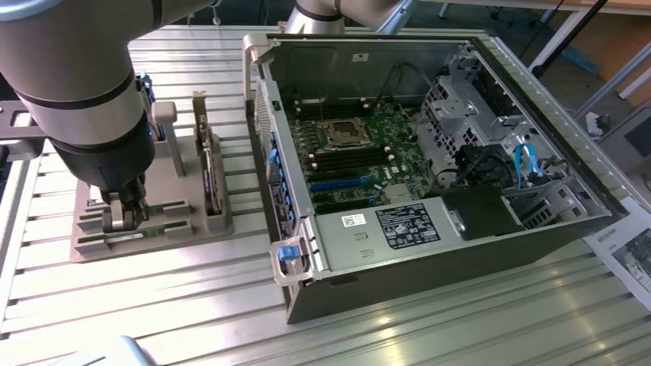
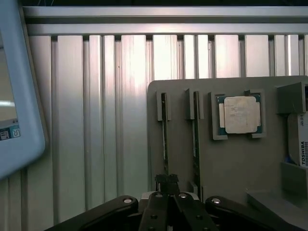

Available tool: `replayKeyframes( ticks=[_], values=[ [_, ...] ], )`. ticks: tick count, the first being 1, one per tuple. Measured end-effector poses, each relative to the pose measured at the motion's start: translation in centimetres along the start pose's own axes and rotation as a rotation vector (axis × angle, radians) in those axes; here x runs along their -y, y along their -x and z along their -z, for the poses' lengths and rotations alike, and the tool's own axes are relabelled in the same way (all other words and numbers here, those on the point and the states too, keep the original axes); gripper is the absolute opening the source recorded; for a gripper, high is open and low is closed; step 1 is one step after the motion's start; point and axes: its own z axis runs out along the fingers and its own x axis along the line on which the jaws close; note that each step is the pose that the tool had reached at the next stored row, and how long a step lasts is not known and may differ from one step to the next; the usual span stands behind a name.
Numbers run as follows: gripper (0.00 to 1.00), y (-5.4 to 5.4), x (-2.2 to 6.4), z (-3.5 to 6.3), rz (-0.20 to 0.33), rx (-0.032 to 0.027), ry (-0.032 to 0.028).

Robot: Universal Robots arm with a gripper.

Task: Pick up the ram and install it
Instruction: 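Pick up the ram and move it above insertion slot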

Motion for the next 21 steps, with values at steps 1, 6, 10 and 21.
replayKeyframes(
  ticks=[1,6,10,21],
  values=[
    [0.1,0.0,0.0,-0.05,0.0,0.0005,0.0001],
    [0.1,0.0,0.01,-0.06,0.0,0.0013,0.0001],
    [0.11,-0.05,0.01,-0.06,0.0,0.0015,0.0],
    [0.24,-0.06,0.23,-0.06,0.0,0.0013,0.0001]
  ],
)
